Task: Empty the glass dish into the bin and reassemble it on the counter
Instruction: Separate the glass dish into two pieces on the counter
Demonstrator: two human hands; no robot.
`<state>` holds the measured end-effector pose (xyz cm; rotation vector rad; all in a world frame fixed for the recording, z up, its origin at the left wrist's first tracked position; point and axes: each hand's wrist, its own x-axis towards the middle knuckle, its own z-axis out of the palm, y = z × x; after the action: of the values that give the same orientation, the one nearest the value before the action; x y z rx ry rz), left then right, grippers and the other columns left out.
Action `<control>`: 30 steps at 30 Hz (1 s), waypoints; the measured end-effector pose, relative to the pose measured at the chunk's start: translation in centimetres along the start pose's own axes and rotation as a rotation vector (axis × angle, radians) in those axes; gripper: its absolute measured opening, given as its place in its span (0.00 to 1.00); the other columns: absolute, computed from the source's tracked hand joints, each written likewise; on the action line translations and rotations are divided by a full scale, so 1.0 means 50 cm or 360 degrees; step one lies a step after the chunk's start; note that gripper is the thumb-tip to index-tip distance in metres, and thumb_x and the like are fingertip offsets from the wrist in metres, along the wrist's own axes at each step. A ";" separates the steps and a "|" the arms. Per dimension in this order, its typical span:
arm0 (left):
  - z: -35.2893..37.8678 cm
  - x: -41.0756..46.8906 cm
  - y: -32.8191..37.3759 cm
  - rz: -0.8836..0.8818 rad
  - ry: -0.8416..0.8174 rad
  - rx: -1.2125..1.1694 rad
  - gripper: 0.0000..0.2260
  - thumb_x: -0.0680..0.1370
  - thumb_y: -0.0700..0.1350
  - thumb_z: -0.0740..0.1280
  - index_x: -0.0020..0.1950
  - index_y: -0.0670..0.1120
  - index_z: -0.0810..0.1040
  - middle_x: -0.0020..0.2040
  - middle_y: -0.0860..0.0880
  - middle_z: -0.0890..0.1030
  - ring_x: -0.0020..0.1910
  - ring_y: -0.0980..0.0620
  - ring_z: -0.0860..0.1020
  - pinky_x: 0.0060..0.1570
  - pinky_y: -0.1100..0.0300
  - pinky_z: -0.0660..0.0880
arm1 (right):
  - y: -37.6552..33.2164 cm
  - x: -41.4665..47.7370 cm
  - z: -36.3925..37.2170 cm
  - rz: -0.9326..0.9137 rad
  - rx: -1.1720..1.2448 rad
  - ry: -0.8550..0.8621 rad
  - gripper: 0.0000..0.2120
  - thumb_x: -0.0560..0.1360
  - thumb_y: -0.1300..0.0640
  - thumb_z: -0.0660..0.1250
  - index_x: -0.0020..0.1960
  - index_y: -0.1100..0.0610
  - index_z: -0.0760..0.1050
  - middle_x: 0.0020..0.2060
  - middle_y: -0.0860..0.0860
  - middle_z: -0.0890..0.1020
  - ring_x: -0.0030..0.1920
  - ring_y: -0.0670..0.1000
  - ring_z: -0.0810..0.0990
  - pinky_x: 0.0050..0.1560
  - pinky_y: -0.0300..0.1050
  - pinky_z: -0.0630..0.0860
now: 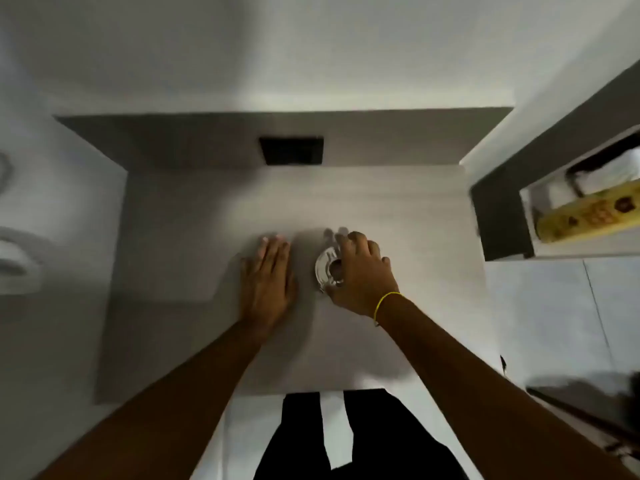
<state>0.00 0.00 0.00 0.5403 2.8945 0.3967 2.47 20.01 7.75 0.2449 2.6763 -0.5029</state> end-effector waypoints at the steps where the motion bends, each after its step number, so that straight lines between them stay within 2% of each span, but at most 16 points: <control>1: 0.027 -0.004 -0.003 -0.0044 -0.0053 -0.0003 0.28 0.84 0.50 0.58 0.85 0.43 0.67 0.87 0.42 0.64 0.87 0.39 0.60 0.80 0.29 0.61 | 0.003 0.012 0.015 0.0001 -0.0018 -0.0036 0.51 0.65 0.40 0.77 0.82 0.50 0.58 0.76 0.54 0.67 0.73 0.63 0.70 0.63 0.64 0.79; 4: 0.067 -0.022 -0.011 -0.0064 0.0038 0.0069 0.27 0.86 0.50 0.58 0.85 0.43 0.67 0.87 0.42 0.65 0.87 0.40 0.61 0.82 0.31 0.58 | 0.003 0.024 0.042 -0.0017 -0.0101 -0.0019 0.54 0.61 0.42 0.80 0.81 0.50 0.60 0.75 0.54 0.67 0.72 0.63 0.71 0.59 0.62 0.81; 10: 0.082 -0.021 -0.017 -0.0038 0.0124 0.0053 0.27 0.86 0.51 0.58 0.85 0.44 0.66 0.87 0.43 0.64 0.88 0.41 0.59 0.83 0.32 0.57 | 0.004 0.052 0.048 -0.0132 -0.0255 -0.0094 0.46 0.63 0.51 0.79 0.77 0.53 0.65 0.72 0.55 0.68 0.68 0.63 0.72 0.56 0.57 0.81; 13: 0.081 -0.021 -0.013 -0.0048 0.0136 0.0062 0.27 0.86 0.50 0.59 0.85 0.44 0.66 0.87 0.43 0.64 0.88 0.41 0.59 0.83 0.32 0.57 | 0.003 0.051 0.052 -0.0136 -0.0253 -0.0075 0.42 0.63 0.52 0.78 0.74 0.53 0.67 0.71 0.56 0.68 0.66 0.63 0.72 0.55 0.58 0.81; 18: 0.084 -0.024 -0.017 -0.0038 0.0178 0.0074 0.27 0.86 0.51 0.58 0.85 0.45 0.65 0.87 0.44 0.64 0.88 0.42 0.59 0.84 0.33 0.57 | 0.000 0.042 0.050 -0.0110 -0.0209 -0.0050 0.44 0.63 0.52 0.79 0.75 0.53 0.66 0.70 0.56 0.68 0.64 0.64 0.73 0.55 0.60 0.81; 25: 0.088 -0.024 -0.019 -0.0033 0.0215 0.0061 0.27 0.87 0.52 0.56 0.86 0.46 0.64 0.87 0.44 0.64 0.88 0.42 0.58 0.84 0.34 0.56 | -0.009 0.029 0.031 -0.0105 -0.0093 -0.0168 0.46 0.64 0.57 0.79 0.77 0.54 0.62 0.74 0.56 0.66 0.71 0.64 0.70 0.62 0.65 0.80; 27: 0.090 -0.025 -0.022 -0.0036 0.0209 0.0059 0.27 0.87 0.53 0.56 0.86 0.46 0.63 0.88 0.44 0.63 0.88 0.43 0.57 0.85 0.34 0.55 | -0.004 0.017 0.024 -0.0100 -0.0004 -0.0128 0.47 0.63 0.57 0.80 0.78 0.54 0.63 0.75 0.56 0.63 0.71 0.65 0.70 0.62 0.66 0.80; 30: 0.092 -0.025 -0.020 -0.0037 0.0215 0.0065 0.27 0.87 0.53 0.55 0.85 0.46 0.65 0.87 0.44 0.64 0.88 0.43 0.58 0.84 0.34 0.56 | 0.030 0.003 0.009 -0.0025 0.0161 0.0080 0.45 0.61 0.56 0.80 0.75 0.54 0.66 0.71 0.57 0.64 0.64 0.67 0.75 0.61 0.64 0.82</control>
<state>1.79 -0.33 -4.49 0.5037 3.0415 0.3859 2.88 21.25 6.82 0.2694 2.7069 -0.6459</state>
